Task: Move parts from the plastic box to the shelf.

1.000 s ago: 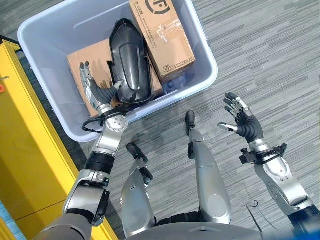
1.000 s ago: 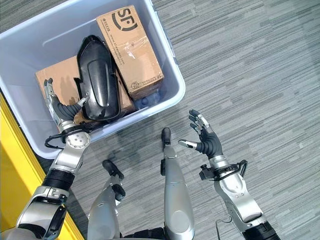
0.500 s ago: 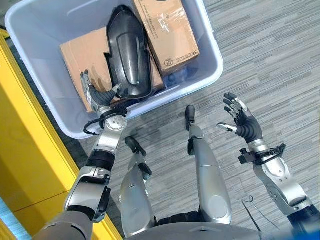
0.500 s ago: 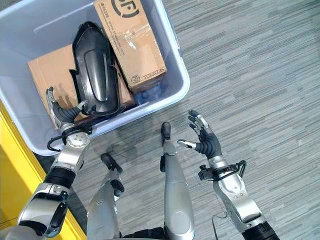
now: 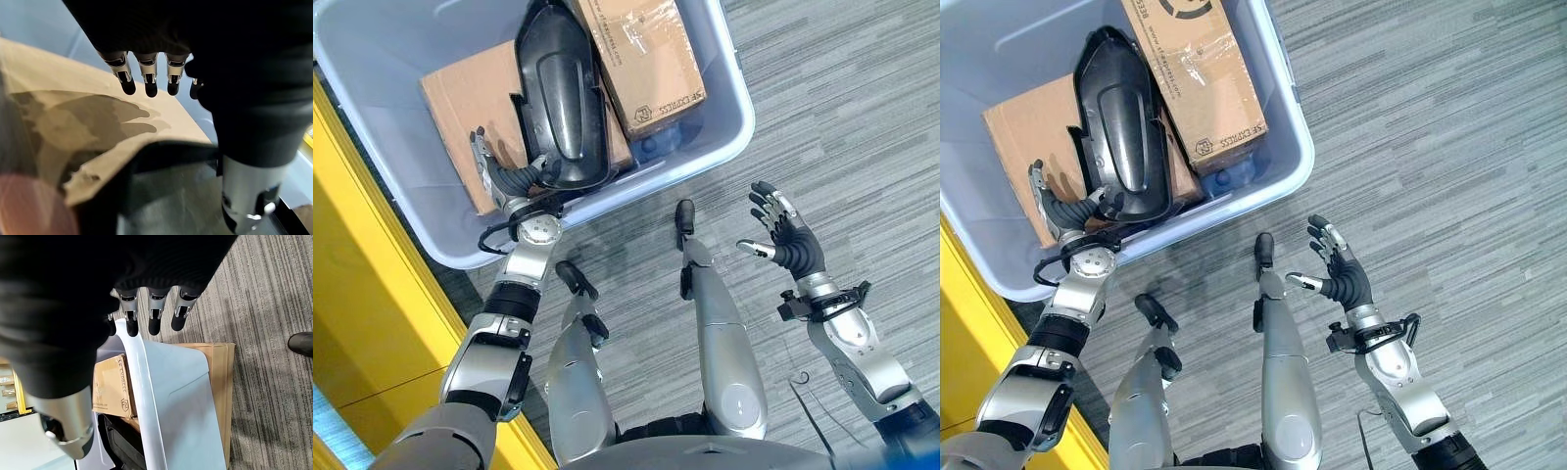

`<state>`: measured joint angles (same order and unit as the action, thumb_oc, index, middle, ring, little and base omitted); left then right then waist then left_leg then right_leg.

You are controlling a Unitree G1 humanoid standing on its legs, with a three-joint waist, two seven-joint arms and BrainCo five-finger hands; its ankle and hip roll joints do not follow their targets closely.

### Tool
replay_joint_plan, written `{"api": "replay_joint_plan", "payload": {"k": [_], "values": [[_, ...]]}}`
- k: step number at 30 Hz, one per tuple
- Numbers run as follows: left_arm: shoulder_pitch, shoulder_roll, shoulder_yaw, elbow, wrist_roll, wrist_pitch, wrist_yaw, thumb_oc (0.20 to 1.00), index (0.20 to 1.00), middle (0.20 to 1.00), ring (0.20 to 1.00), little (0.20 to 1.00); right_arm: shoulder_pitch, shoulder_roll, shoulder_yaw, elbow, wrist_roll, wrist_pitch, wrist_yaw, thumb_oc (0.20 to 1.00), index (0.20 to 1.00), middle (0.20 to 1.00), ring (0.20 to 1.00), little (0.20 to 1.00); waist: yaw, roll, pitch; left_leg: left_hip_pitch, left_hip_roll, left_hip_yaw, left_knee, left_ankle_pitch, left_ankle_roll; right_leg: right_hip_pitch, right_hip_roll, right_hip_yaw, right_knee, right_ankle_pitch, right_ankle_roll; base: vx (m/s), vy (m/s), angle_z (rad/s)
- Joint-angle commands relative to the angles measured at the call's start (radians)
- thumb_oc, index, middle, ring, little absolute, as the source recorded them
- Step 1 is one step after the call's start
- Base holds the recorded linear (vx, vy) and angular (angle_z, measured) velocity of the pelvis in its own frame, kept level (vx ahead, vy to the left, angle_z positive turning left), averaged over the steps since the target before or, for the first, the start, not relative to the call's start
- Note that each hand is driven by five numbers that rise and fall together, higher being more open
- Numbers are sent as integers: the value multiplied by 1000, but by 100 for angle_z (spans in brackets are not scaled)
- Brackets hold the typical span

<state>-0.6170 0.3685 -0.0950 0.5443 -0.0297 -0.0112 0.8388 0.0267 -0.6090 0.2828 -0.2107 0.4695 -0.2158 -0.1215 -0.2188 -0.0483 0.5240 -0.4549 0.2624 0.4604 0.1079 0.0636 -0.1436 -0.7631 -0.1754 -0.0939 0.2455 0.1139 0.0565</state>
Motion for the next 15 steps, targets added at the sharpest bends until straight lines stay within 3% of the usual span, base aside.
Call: {"api": "replay_joint_plan", "payload": {"k": [1,15], "values": [[-1,42,2,27,0,-25,43,1000,1000,1000,1000,1000,4,-32,-17,-75,19,-66,-6,1000,1000,1000,1000,1000,-17,-26,-11,-33,78,-119,126,-53,-53,11,-27,87,61,-36,106,0,0,0],[-92,62,-18,161,-64,-32,45,1000,1000,1000,1000,1000,3,-49,1,-77,35,-81,1,1000,1000,1000,1000,1000,-33,-25,-8,-63,80,-119,132,-57,-52,-34,-12,96,79,-42,102,5,-4,-2]]}}
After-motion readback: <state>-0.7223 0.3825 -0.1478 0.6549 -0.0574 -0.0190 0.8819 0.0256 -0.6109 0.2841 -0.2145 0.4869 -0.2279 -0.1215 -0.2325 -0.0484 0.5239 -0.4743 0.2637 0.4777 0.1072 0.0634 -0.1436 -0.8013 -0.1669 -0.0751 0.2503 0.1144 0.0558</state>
